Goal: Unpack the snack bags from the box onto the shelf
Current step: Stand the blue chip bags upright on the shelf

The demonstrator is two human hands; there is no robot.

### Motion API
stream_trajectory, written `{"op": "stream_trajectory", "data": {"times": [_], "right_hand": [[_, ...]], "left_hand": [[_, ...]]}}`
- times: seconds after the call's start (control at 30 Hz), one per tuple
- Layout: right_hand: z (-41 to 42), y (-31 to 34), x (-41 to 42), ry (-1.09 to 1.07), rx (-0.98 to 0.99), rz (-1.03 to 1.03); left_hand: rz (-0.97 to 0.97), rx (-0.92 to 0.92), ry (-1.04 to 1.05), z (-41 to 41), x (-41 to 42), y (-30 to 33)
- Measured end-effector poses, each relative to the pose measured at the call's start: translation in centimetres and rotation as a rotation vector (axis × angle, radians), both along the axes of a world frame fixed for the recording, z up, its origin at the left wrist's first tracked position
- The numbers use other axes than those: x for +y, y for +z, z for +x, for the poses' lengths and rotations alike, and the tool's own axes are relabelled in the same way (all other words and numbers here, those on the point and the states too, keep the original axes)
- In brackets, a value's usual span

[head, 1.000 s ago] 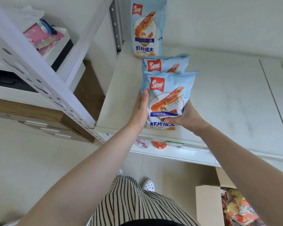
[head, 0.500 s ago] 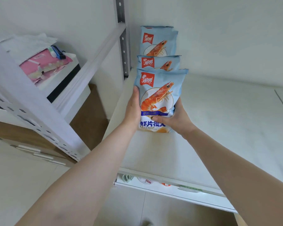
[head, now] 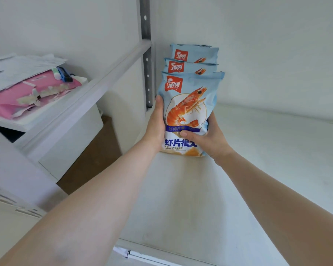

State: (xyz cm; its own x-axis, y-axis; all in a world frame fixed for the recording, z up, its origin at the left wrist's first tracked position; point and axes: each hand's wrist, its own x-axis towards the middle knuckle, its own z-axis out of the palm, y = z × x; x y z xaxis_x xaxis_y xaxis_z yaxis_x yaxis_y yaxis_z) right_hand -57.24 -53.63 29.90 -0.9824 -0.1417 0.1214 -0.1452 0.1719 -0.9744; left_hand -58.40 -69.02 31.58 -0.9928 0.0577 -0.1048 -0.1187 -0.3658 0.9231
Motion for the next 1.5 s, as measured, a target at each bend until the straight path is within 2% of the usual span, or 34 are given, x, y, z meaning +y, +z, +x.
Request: {"op": "stream_trajectory", "data": {"times": [0.13, 0.27, 0.33, 0.4, 0.5, 0.6, 0.67, 0.87, 1.13, 1.27, 1.43, 1.5], "right_hand": [[-0.1, -0.6, -0.1, 0.003, 0.015, -0.037], [-1.2, -0.6, 0.1, 0.003, 0.027, -0.008], [-1.3, -0.4, 0.2, 0.013, 0.031, -0.004], [-0.8, -0.1, 0.1, 0.014, 0.044, -0.015], [0.4, 0.6, -0.5, -0.044, 0.119, -0.144], [0.8, 1.9, -1.4, -0.115, 0.201, -0.234], [0.2, 2.6, -2.2, -0.155, 0.197, -0.256], [-1.7, 2.1, -3.7, -0.236, 0.124, -0.277], [-2.8, 1.1, -4.4, -0.367, 0.207, -0.333], [-2.3, 0.9, -3.9, -0.306, 0.192, -0.339], [0.2, -1.1, -1.5, -0.237, 0.120, -0.148], [1.3, -2.0, -1.0, -0.154, 0.108, -0.097]], "left_hand": [[-0.006, 0.043, -0.032, -0.7, 0.1, -0.7], [-0.048, -0.009, -0.075, -1.5, 0.0, -1.0], [-0.091, -0.010, -0.031, -1.7, 0.0, -0.9], [-0.145, 0.045, 0.076, -1.5, 0.1, -1.1], [-0.177, 0.165, 0.304, -0.9, -0.1, -0.9], [-0.203, 0.375, 0.286, -0.4, -0.1, -0.1], [-0.224, 0.441, 0.239, -0.3, 0.4, 0.7], [-0.323, 0.449, 0.330, -1.8, 0.6, 0.6], [-0.396, 0.452, 0.404, -3.4, 0.6, -0.1], [-0.357, 0.427, 0.330, -3.0, 0.0, -0.6], [-0.253, 0.327, 0.433, -0.7, -0.9, -1.7], [-0.267, 0.343, 0.351, 0.5, -0.6, -2.6]]}}
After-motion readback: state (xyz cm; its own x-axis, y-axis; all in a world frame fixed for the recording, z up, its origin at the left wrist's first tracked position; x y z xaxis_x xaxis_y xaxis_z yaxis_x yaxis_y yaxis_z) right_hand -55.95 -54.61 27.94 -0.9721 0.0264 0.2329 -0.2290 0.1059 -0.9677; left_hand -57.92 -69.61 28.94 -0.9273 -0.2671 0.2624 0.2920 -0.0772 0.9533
